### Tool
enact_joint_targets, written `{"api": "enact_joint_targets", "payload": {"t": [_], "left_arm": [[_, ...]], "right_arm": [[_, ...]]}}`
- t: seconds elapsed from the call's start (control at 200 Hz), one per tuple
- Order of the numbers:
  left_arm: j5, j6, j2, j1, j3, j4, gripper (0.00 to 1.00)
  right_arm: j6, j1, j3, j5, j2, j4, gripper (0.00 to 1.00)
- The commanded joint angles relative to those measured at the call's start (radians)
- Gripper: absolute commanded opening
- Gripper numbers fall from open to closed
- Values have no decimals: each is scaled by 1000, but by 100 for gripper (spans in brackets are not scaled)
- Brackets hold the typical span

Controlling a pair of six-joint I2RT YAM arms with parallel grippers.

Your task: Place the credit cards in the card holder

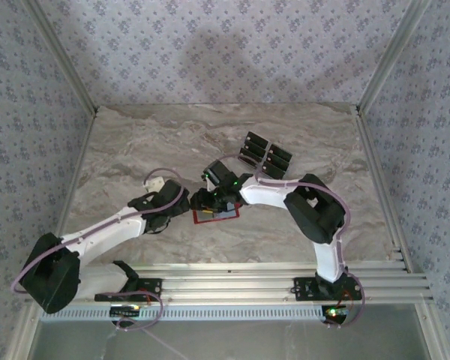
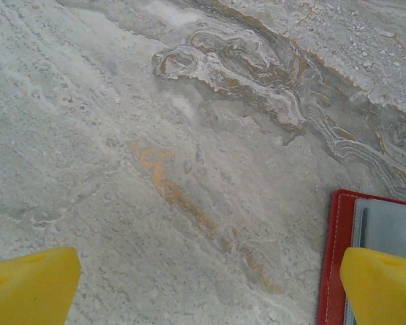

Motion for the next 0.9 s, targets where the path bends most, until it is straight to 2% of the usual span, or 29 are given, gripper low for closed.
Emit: {"api": "enact_joint_targets", "payload": {"t": [0.0, 0.17, 0.325, 0.41, 0.525, 0.605, 0.69, 0.775, 0.894], "left_arm": [[-11, -1, -33, 2, -9, -53, 99], [-16, -4, -53, 1, -7, -78, 99], [-11, -5, -65, 2, -15, -86, 99], [-1, 6, -66, 2, -16, -77, 99], [24, 34, -60, 2, -11, -48, 100], [36, 54, -47, 2, 4, -43, 100], [42, 73, -28, 1, 26, -42, 100], [46, 85, -8, 2, 45, -41, 100], [59, 99, 22, 0, 66, -38, 100]], "right_arm": [[-2, 6, 32, -24, 22, -34, 47], [-20, 2, 43, -62, 11, -30, 48], [-80, -31, 38, -89, -102, -21, 49], [-148, -77, 44, -87, -181, -80, 49], [-285, -173, 75, -47, -263, -256, 49], [-387, -241, 112, 42, -299, -409, 49], [-508, -302, 147, 212, -314, -551, 49], [-603, -350, 171, 377, -303, -629, 49], [-698, -399, 200, 526, -258, -684, 48]]}}
